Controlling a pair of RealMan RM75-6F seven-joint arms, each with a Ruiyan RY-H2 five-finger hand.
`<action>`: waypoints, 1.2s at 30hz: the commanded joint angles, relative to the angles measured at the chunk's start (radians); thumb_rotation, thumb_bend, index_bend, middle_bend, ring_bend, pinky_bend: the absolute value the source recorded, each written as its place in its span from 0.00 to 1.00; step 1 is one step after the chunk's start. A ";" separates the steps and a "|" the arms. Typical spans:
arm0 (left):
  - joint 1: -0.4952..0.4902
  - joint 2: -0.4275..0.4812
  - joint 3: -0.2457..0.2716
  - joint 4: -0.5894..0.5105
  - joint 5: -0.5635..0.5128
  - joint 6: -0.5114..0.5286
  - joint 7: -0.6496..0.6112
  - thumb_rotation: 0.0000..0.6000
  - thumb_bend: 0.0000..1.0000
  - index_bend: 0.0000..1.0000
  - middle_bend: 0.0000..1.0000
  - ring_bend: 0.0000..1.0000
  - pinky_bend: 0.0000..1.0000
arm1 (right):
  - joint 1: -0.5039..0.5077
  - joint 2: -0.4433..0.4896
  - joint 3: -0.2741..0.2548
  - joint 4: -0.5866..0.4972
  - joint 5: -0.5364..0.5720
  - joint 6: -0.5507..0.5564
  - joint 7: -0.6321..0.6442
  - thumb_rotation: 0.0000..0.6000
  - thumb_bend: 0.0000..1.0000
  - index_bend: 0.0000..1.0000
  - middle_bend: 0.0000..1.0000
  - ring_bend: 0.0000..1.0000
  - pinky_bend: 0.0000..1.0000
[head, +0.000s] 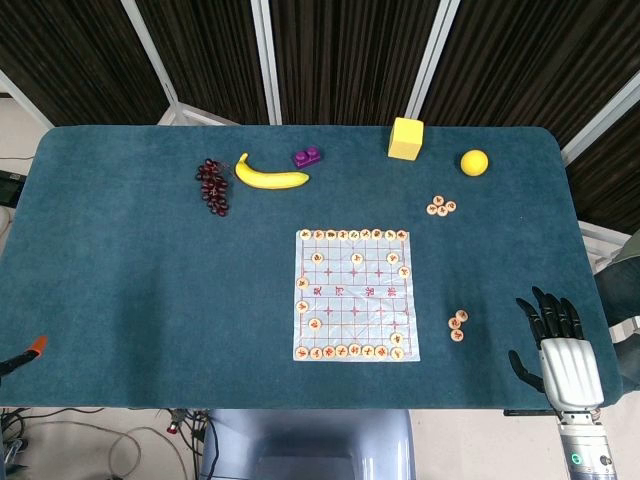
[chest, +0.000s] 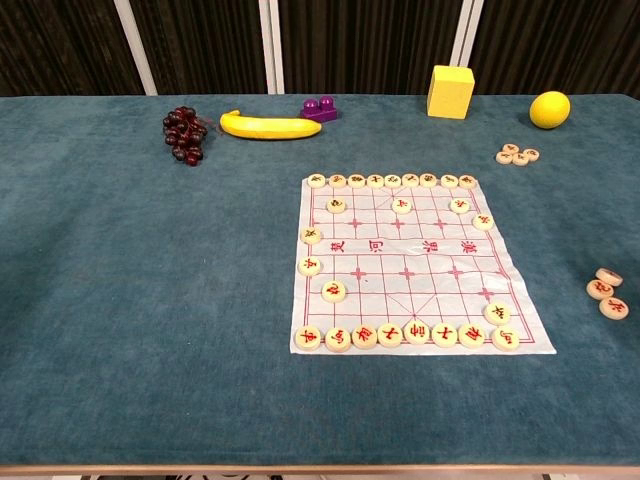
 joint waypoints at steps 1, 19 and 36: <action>-0.001 -0.001 0.000 0.001 0.001 -0.001 0.001 1.00 0.04 0.05 0.00 0.00 0.07 | 0.001 -0.001 -0.001 0.000 0.000 -0.002 -0.002 1.00 0.41 0.14 0.00 0.00 0.05; 0.001 0.000 0.003 -0.001 0.009 0.004 -0.002 1.00 0.04 0.05 0.00 0.00 0.07 | -0.001 0.005 0.002 -0.003 0.001 0.003 0.005 1.00 0.41 0.15 0.00 0.00 0.05; 0.001 0.000 0.001 0.001 0.006 0.003 -0.001 1.00 0.04 0.05 0.00 0.00 0.07 | 0.002 0.018 -0.003 -0.013 -0.002 -0.008 0.028 1.00 0.41 0.15 0.00 0.00 0.05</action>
